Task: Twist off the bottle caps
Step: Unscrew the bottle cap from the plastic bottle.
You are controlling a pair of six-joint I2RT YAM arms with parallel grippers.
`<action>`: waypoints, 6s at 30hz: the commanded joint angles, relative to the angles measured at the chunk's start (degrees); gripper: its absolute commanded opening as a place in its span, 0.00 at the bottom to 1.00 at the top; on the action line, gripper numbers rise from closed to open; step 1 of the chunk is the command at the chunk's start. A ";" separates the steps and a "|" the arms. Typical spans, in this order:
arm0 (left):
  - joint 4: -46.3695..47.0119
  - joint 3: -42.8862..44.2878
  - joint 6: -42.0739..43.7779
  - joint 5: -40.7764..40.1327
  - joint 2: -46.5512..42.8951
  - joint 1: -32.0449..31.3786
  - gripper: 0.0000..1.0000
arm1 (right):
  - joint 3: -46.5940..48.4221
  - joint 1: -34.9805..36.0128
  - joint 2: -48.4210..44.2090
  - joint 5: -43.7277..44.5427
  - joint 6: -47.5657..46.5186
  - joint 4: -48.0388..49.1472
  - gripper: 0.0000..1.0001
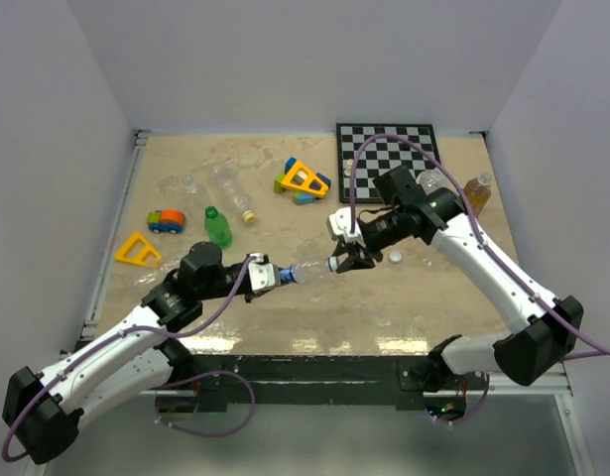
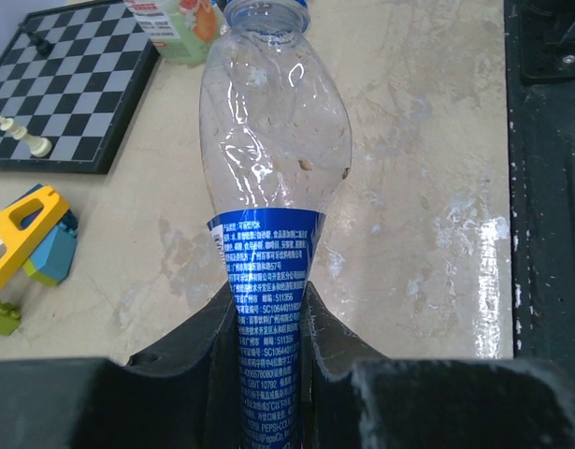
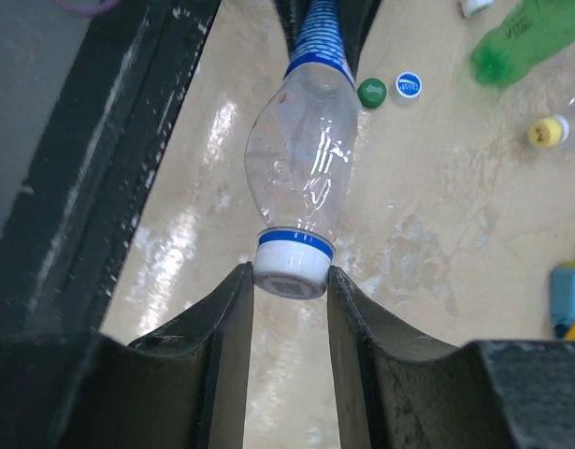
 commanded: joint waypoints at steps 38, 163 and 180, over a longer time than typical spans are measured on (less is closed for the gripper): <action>9.53 1.77 -5.95 6.83 2.24 0.81 0.00 | 0.18 -6.06 -5.65 -6.54 6.84 2.55 0.61; 0.85 16.52 -6.49 23.35 16.48 7.40 0.00 | 0.45 10.11 -11.17 6.71 -26.83 0.05 0.00; 6.54 8.81 -8.59 14.22 10.87 6.70 0.00 | -2.71 2.03 -18.21 -0.50 36.96 23.13 0.77</action>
